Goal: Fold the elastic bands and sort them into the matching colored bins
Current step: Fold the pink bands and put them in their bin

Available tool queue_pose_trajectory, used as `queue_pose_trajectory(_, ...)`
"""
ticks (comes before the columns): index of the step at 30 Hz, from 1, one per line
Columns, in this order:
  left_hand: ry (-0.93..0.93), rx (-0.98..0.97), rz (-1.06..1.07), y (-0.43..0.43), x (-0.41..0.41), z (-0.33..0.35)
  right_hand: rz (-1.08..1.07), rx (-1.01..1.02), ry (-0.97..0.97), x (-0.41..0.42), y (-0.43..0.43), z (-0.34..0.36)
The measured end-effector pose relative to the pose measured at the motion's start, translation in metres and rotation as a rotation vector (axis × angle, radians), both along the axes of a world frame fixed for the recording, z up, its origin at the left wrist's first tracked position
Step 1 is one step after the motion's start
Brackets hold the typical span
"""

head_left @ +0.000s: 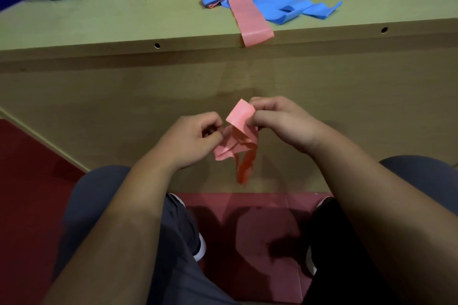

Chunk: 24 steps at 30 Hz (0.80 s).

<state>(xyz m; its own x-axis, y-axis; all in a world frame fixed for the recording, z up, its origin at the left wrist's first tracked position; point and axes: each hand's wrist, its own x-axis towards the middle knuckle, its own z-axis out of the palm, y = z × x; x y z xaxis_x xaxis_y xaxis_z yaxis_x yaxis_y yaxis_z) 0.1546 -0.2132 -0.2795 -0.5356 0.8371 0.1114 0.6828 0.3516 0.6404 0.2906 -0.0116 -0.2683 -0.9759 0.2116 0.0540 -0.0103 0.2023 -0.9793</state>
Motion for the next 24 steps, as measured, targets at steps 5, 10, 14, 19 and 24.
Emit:
queue_pose_trajectory(5,-0.225,0.143,-0.103,-0.005,-0.008,0.001,0.098,0.096,-0.156,0.004,0.005,0.001)
queue_pose_trajectory(10,-0.420,0.307,-0.151,-0.005,-0.010,0.006,0.149,0.096,-0.193,0.008,0.006,0.005)
queue_pose_trajectory(14,-0.519,0.258,-0.112,-0.007,-0.012,0.004,0.086,0.066,-0.118,0.008,0.008,0.007)
queue_pose_trajectory(19,-0.195,-0.101,-0.063,-0.011,-0.016,-0.002,0.152,0.164,-0.156,0.010,0.010,0.006)
queue_pose_trajectory(24,0.008,-0.367,-0.065,-0.009,-0.013,-0.004,0.178,0.364,-0.243,0.009,0.007,0.000)
